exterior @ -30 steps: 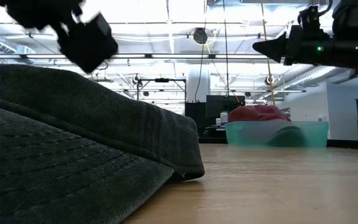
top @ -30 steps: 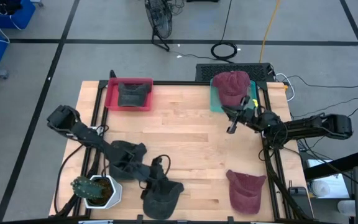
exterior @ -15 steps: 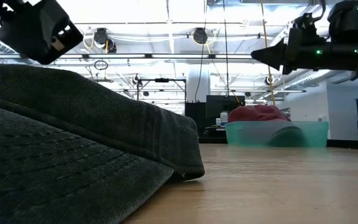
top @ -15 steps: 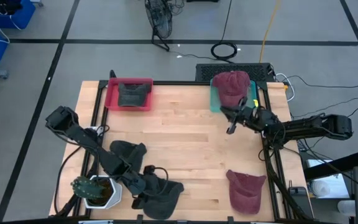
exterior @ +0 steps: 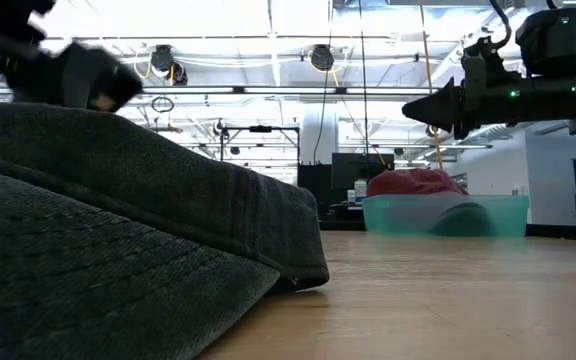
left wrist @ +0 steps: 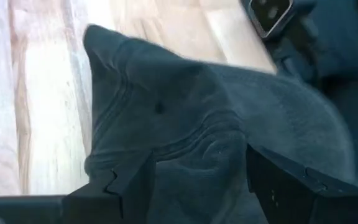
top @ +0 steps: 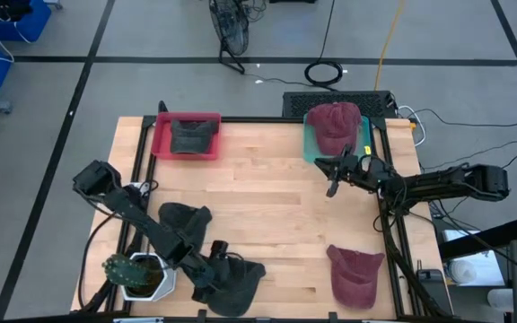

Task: Pick & Place hat
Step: Put the bottom black cap into the red bin

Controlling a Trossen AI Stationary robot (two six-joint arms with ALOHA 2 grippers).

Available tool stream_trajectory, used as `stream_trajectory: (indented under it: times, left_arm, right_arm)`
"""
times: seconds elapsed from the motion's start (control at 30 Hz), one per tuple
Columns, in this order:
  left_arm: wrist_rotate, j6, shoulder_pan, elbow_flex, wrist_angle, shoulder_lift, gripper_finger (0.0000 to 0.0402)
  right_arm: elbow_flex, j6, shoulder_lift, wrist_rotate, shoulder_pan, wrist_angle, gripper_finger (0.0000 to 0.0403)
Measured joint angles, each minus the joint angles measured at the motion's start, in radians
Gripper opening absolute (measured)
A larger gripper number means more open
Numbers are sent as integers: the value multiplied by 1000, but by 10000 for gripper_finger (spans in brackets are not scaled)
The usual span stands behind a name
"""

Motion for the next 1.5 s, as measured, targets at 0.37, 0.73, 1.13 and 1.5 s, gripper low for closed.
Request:
stream_trajectory:
  times: [0.37, 0.73, 1.13, 1.5]
  left_arm:
    - [-9, 111, -1, 0, 9, 39, 245]
    - [-2, 156, 21, 0, 3, 39, 87]
    - [-71, 329, 116, -2, -53, -82, 15]
    - [-215, 562, 297, -1, -408, -452, 9]
  right_arm:
    - [0, -7, 0, 0, 70, -40, 22]
    - [0, -11, 0, 0, 97, -49, 22]
    - [0, -11, 0, 1, 97, -49, 22]
    - [0, -10, 0, 2, 96, -55, 22]
